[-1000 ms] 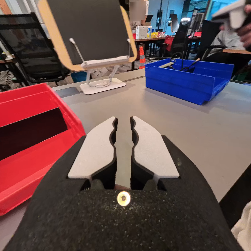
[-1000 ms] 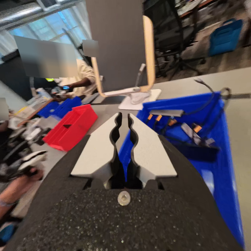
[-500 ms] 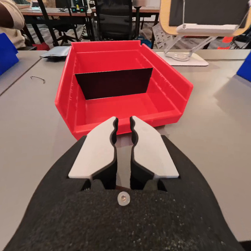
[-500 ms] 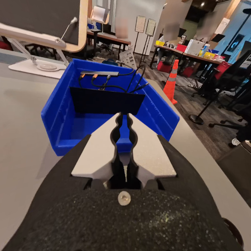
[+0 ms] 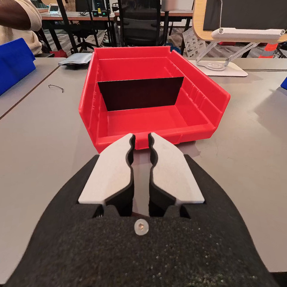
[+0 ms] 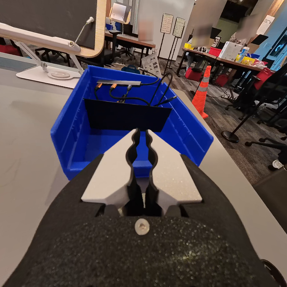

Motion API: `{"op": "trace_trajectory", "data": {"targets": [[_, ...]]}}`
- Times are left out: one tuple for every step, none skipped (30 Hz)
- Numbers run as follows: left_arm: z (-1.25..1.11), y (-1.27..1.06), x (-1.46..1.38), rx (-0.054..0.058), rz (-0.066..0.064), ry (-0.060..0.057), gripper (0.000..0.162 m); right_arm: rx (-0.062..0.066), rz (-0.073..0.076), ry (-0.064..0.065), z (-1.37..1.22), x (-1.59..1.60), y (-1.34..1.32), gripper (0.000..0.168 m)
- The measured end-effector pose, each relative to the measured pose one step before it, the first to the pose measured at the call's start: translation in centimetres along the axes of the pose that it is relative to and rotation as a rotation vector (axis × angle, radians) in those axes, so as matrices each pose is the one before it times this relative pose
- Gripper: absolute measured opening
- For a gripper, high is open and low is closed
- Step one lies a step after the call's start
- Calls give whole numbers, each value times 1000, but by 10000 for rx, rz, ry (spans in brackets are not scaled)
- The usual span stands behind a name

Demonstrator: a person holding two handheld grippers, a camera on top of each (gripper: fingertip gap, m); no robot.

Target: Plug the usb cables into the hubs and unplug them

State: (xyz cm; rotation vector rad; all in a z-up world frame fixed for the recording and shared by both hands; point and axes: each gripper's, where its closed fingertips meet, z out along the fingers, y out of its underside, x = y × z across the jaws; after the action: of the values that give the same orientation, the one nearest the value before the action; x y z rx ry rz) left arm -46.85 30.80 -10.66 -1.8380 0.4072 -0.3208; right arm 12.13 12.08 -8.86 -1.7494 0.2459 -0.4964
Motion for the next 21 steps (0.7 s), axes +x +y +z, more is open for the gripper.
{"op": "trace_trajectory", "data": {"targets": [[-76, 32, 19, -19, -38, 22, 16, 24, 20, -116, -21, -264, -97, 6], [-68, 46, 34, -24, -39, 19, 16, 102, 14, -351, -111, -639, -254, 6], [-64, 46, 95, -24, -37, 43, 16, 204, -26, -660, -184, -1180, -421, 6], [-53, 51, 122, -32, -37, 70, 16, 86, -159, -852, -152, -1556, -212, 7], [-57, 56, 137, -45, -34, 69, 16, -57, -171, -981, -64, -1834, 16, 9], [-70, 66, 130, -39, -14, 58, 16, -80, -26, -939, 86, -1845, 85, 17], [-76, 46, 150, -26, 20, 61, 16, -137, 89, -355, 314, -996, 240, 22], [-80, 57, 174, -14, 52, 63, 16, -98, 119, 364, 386, 74, 162, 20], [-78, 57, 217, -1, 74, 59, 16, -169, 48, 306, 464, -6, 169, 19], [-72, 80, 263, -5, 91, 69, 16, -153, 84, 140, 452, -288, 47, 14], [-62, 111, 347, -27, 106, 80, 16, -77, 75, 25, 366, -537, -135, 11], [-89, 129, 395, -36, 110, 73, 17, -70, -175, -42, 187, -643, -151, 13], [-145, 114, 482, -26, 107, 82, 18, 8, -397, 211, -37, -208, -335, 21], [-217, 62, 565, 4, 112, 98, 19, 228, -232, 365, -152, 55, -731, 22], [-273, 46, 590, 32, 128, 84, 19, 284, -81, 17, -202, -437, -834, 23], [-308, 42, 593, 31, 129, 57, 19, 121, 103, 97, -159, -313, -587, 24], [-296, 40, 590, 23, 91, 57, 19, 129, 268, 68, -115, -432, -513, 25], [-239, -19, 637, 37, 28, 94, 19, 91, 412, -322, 13, -1125, -309, 25], [-118, -29, 689, 38, -29, 138, 19, -174, 460, -295, 308, -1213, 242, 27], [33, 32, 750, -13, -55, 175, 20, -456, 288, 63, 504, -693, 764, 32], [169, 140, 841, -93, -35, 211, 20, 82, 140, 247, 295, -465, -107, 36]]}}
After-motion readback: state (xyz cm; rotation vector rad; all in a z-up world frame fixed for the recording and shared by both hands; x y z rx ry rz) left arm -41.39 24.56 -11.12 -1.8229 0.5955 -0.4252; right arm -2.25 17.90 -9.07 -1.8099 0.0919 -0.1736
